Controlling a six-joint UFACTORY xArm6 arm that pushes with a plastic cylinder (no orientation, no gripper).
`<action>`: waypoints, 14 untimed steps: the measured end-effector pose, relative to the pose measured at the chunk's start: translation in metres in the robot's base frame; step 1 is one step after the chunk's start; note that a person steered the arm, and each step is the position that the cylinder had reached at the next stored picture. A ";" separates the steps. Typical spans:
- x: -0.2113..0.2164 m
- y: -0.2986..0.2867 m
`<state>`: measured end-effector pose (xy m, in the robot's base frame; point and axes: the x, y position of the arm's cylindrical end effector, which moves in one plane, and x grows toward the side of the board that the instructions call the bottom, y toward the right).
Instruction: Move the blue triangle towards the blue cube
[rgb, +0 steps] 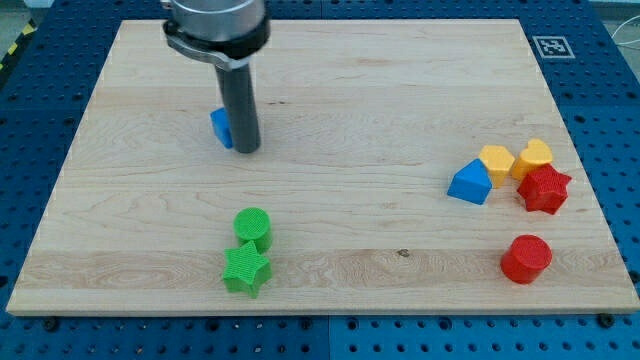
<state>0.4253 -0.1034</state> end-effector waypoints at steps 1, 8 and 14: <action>-0.014 -0.008; 0.092 0.283; -0.019 0.226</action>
<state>0.4059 0.1228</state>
